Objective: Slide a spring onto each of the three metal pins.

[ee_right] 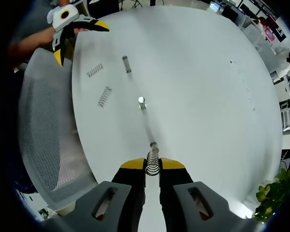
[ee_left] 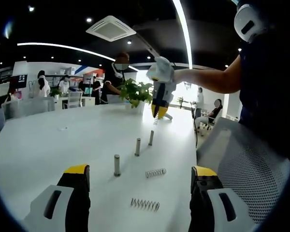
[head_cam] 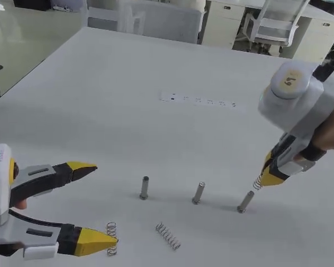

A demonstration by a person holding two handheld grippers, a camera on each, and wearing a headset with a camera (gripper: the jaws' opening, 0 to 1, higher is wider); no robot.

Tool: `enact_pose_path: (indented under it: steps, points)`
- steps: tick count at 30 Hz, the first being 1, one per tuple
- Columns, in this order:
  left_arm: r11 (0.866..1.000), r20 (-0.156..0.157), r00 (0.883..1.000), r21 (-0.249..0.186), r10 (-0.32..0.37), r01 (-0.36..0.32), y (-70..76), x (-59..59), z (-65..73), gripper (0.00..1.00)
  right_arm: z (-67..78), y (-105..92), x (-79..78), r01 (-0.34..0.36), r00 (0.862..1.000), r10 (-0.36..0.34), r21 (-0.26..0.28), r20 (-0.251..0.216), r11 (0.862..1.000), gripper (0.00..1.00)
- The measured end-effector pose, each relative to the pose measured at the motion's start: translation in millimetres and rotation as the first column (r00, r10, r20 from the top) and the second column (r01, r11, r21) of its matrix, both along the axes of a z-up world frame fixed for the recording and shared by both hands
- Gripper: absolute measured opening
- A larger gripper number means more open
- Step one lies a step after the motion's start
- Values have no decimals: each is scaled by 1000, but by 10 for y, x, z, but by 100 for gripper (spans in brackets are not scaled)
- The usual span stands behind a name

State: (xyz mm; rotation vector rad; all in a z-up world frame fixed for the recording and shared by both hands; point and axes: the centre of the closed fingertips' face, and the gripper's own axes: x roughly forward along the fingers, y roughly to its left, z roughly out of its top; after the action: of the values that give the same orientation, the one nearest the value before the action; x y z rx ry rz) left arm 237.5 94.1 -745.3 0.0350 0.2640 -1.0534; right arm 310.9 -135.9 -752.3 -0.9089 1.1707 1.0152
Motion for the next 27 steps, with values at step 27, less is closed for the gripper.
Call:
enact_pose_path:
  steps: [27]
  points:
    - [999, -12, 1000, 43, -12, 13, 22, -15, -47, 81, -256, -31, 46, 17, 999, -17, -6, -40, 1000, 7]
